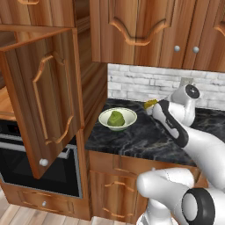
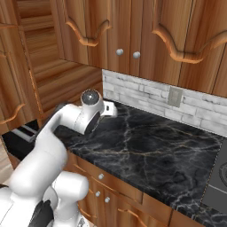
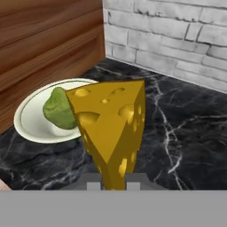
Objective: Pick the cheese from the fridge and the cheese grater from the cabinet and place them next to the salad bowl.
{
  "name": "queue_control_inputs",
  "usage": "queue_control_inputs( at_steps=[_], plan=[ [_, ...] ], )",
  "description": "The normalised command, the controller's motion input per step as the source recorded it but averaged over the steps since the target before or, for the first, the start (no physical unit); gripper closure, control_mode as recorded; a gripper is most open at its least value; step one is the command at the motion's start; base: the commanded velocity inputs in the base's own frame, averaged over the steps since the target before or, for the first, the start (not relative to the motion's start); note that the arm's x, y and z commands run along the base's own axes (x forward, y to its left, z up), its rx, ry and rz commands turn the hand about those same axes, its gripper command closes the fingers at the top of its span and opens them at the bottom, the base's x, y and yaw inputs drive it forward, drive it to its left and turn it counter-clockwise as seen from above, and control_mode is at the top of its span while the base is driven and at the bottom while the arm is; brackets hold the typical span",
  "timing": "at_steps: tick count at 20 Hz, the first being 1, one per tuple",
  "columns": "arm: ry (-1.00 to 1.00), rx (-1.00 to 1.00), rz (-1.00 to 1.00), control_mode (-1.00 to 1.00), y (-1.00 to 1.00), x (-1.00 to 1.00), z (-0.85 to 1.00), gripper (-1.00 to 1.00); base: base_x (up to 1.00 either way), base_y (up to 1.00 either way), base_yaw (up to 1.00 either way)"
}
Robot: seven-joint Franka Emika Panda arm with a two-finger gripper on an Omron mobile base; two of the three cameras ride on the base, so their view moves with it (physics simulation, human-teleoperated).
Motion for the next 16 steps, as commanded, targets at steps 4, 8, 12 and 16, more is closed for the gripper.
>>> queue_control_inputs(
  at_steps=[4,8,12,16],
  plan=[
    [0.00,0.00,0.05,-1.00,-0.11,0.44,-0.43,1.00,0.00,0.00,0.00],
    [0.00,0.00,0.13,-1.00,-0.15,0.50,-0.37,1.00,0.00,0.00,0.00],
    [-0.01,0.00,0.25,-1.00,-0.13,0.53,-0.29,1.00,0.00,0.00,0.00],
    [-0.03,0.00,0.25,-1.00,-0.23,0.44,-0.19,1.00,0.00,0.00,0.00]
  ],
)
